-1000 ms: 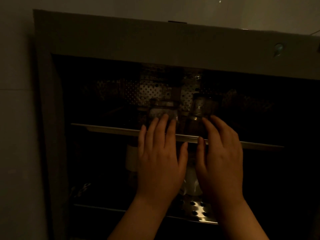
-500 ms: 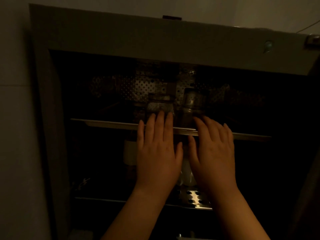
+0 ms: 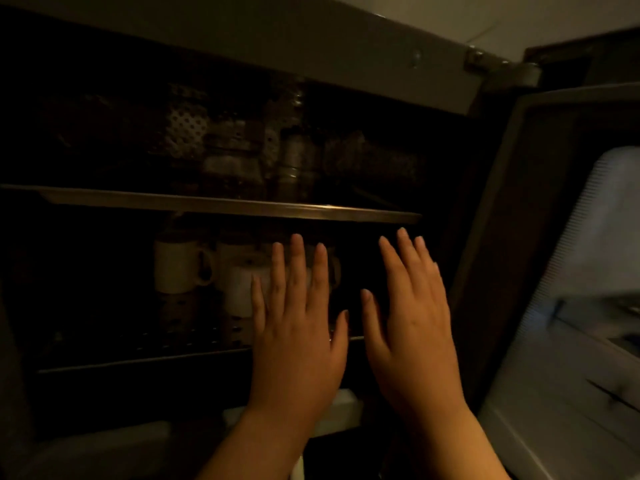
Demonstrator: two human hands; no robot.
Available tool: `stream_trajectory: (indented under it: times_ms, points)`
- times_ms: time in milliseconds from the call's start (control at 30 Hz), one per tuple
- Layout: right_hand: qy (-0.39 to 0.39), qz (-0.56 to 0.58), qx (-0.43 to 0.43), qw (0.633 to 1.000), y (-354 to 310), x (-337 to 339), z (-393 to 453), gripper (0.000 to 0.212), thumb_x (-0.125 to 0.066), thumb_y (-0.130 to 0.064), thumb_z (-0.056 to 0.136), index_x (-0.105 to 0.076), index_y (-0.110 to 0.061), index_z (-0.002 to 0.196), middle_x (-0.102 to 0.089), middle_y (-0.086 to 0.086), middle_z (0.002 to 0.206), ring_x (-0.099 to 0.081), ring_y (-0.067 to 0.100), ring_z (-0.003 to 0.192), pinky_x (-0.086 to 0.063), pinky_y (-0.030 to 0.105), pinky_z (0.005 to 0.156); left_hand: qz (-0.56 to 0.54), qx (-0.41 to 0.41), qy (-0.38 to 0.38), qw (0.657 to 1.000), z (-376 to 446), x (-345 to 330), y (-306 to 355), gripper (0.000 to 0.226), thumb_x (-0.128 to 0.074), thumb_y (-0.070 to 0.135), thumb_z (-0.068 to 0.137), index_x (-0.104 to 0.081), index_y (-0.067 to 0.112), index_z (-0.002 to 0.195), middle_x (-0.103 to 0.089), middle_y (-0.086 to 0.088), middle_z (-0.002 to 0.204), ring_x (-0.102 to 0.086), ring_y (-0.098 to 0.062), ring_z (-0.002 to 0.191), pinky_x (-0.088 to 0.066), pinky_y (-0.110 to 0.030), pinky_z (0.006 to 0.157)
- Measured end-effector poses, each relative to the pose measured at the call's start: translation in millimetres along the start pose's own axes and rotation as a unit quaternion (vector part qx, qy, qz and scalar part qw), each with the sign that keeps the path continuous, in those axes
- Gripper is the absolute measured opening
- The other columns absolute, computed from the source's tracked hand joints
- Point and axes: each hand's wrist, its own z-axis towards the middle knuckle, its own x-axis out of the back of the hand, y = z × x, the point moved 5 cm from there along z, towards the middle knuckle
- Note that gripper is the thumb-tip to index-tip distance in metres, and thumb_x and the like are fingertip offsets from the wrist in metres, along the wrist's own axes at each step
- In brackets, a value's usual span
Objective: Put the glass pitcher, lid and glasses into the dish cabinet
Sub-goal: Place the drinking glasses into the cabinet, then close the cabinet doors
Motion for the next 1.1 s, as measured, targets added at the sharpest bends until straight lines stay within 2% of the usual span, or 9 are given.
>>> stream_trajectory:
  times_ms: [300, 367, 433, 567, 767, 833, 900, 1000, 1100]
  points:
    - [-0.004, -0.152, -0.112, 0.982, 78, 123, -100, 0.056, -0.037, -0.038, 0.091, -0.032, -0.017, 0.143, -0.034, 0.005, 0.148, -0.026, 0.019, 0.136, -0.013, 0.021, 0.108, -0.136, -0.087, -0.075, 0.984, -59, 3, 130, 0.071, -0.03, 0.047, 0.088, -0.018, 0.014, 0.15, -0.015, -0.014, 0.156, -0.01, -0.031, 0.144, -0.015, -0.052, 0.111]
    - [0.003, -0.174, -0.149, 0.973, 95, 152, -120, 0.055, -0.035, -0.04, 0.092, -0.035, -0.017, 0.141, -0.044, 0.01, 0.14, -0.035, 0.022, 0.13, -0.024, 0.032, 0.109, -0.151, -0.102, -0.086, 0.98, -69, 8, 159, 0.07, -0.03, 0.047, 0.088, -0.02, 0.014, 0.149, -0.018, -0.014, 0.155, -0.012, -0.03, 0.143, -0.015, -0.052, 0.111]
    - [0.008, -0.197, -0.176, 0.964, 109, 180, -138, 0.056, -0.032, -0.041, 0.091, -0.035, -0.016, 0.142, -0.042, 0.011, 0.144, -0.033, 0.027, 0.136, -0.034, 0.049, 0.107, -0.16, -0.115, -0.095, 0.976, -78, 15, 185, 0.069, -0.03, 0.047, 0.088, -0.021, 0.014, 0.148, -0.022, -0.014, 0.154, -0.015, -0.03, 0.142, -0.017, -0.052, 0.114]
    - [0.045, -0.272, -0.174, 0.945, 122, 235, -168, 0.064, -0.033, -0.039, 0.086, -0.028, -0.015, 0.145, -0.022, 0.001, 0.152, -0.01, 0.019, 0.144, -0.017, 0.041, 0.112, -0.201, -0.143, -0.121, 0.961, -99, 35, 236, 0.066, -0.032, 0.045, 0.086, -0.033, 0.012, 0.144, -0.03, -0.015, 0.151, -0.023, -0.033, 0.14, -0.022, -0.054, 0.108]
    - [-0.042, -0.219, -0.269, 0.937, 158, 281, -225, 0.057, -0.028, -0.039, 0.094, -0.037, -0.006, 0.14, -0.037, 0.017, 0.145, -0.027, 0.031, 0.139, -0.023, 0.046, 0.111, -0.2, -0.215, -0.226, 0.929, -140, 67, 310, 0.037, -0.052, 0.034, 0.074, -0.068, 0.004, 0.088, -0.067, -0.019, 0.098, -0.06, -0.043, 0.106, -0.038, -0.062, 0.095]
    - [-0.07, -0.264, -0.289, 0.918, 158, 291, -242, 0.065, -0.021, -0.048, 0.089, -0.037, -0.013, 0.141, -0.036, 0.01, 0.148, -0.025, 0.027, 0.14, -0.021, 0.042, 0.114, -0.2, -0.217, -0.295, 0.909, -151, 79, 327, 0.031, -0.051, 0.032, 0.086, -0.064, 0.007, 0.099, -0.061, -0.014, 0.106, -0.053, -0.035, 0.112, -0.029, -0.055, 0.107]
    - [-0.048, -0.259, -0.221, 0.939, 145, 302, -245, 0.055, -0.031, -0.031, 0.093, -0.024, -0.024, 0.146, -0.018, -0.003, 0.155, -0.008, 0.017, 0.145, -0.009, 0.027, 0.118, -0.161, -0.246, -0.311, 0.904, -162, 84, 341, 0.038, -0.039, 0.038, 0.095, -0.055, 0.011, 0.117, -0.052, -0.009, 0.121, -0.041, -0.027, 0.121, -0.019, -0.044, 0.111]
    - [0.002, -0.178, -0.199, 0.964, 128, 321, -246, 0.026, -0.052, -0.013, 0.09, -0.058, -0.022, 0.114, -0.056, -0.013, 0.106, -0.055, 0.002, 0.103, -0.029, -0.005, 0.088, -0.166, -0.262, -0.302, 0.902, -168, 96, 356, 0.04, -0.034, 0.04, 0.097, -0.055, 0.012, 0.118, -0.054, -0.008, 0.122, -0.042, -0.024, 0.119, -0.023, -0.04, 0.107]
    - [0.083, -0.203, -0.149, 0.964, 121, 340, -255, 0.036, -0.046, -0.019, 0.088, -0.056, -0.004, 0.12, -0.058, 0.003, 0.101, -0.048, 0.0, 0.093, -0.034, 0.002, 0.087, -0.202, -0.264, -0.277, 0.902, -174, 105, 365, 0.039, -0.035, 0.041, 0.097, -0.058, 0.013, 0.11, -0.058, -0.007, 0.114, -0.049, -0.025, 0.114, -0.029, -0.045, 0.106]
